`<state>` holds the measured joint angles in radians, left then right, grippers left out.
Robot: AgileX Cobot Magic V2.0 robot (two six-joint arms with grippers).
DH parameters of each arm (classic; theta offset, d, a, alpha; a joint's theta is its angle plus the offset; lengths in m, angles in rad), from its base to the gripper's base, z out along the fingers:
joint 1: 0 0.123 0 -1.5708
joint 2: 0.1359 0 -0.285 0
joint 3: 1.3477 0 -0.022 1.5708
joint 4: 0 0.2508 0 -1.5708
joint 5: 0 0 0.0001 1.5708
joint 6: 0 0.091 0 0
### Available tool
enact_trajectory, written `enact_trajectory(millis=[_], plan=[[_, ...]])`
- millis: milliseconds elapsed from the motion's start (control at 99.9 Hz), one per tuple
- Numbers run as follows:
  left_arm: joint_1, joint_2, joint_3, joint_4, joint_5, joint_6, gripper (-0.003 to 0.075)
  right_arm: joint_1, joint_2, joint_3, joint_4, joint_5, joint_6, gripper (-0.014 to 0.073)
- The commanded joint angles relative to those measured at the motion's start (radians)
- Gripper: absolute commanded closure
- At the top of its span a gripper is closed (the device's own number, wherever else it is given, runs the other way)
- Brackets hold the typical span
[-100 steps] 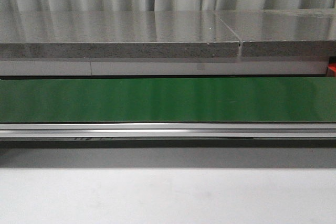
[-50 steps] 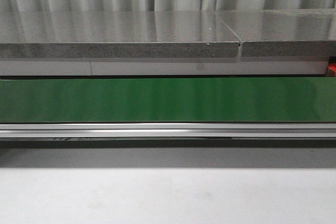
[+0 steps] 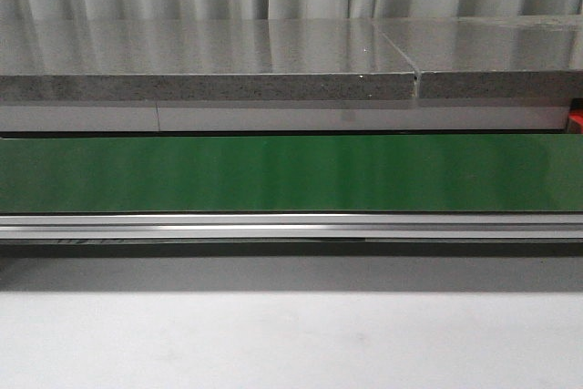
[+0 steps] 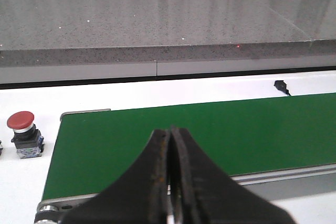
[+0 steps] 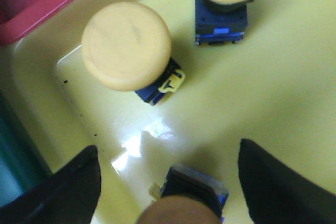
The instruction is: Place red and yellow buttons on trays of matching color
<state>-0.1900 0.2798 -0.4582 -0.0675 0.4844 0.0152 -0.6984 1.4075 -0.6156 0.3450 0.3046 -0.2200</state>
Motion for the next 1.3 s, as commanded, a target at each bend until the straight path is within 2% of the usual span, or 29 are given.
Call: enact_trajectory(millis=[0,200,400,551,881,1021,1141,1211,1292], plan=[[-0.007,0.007,-0.029,-0.010,-0.074,-0.003,0.0739,-0.006,-0.037,-0.027,0.018,-0.042,-0.003,0.0029],[-0.007,0.007,-0.029,-0.010,-0.074,-0.003,0.0739,-0.006,-0.108,-0.027,0.040,-0.047,-0.003,0.0031],[-0.007,0.007,-0.029,-0.010,-0.074,-0.003,0.0739,0.019,-0.257,-0.027,0.075,-0.048,-0.003,0.0031],[-0.007,0.007,-0.029,-0.010,-0.074,-0.003,0.0739,0.128,-0.394,-0.050,0.076,-0.049,-0.018,0.0031],[-0.007,0.007,-0.029,-0.010,-0.074,-0.003,0.0739,0.425,-0.655,-0.076,0.075,-0.012,-0.201,0.0031],[-0.007,0.007,-0.029,-0.010,-0.074,-0.003,0.0739,0.497,-0.743,-0.075,0.072,0.025,-0.246,0.0034],[-0.007,0.007,-0.029,-0.010,-0.074,-0.003,0.0739,0.513,-0.804,-0.072,0.068,0.061,-0.262,0.0036],[-0.007,0.007,-0.029,-0.010,-0.074,-0.003,0.0739,0.513,-0.835,-0.072,0.066,0.085,-0.268,0.0076],[-0.007,0.007,-0.029,-0.010,-0.074,-0.003,0.0739,0.513,-0.860,-0.072,0.066,0.119,-0.268,0.0189]])
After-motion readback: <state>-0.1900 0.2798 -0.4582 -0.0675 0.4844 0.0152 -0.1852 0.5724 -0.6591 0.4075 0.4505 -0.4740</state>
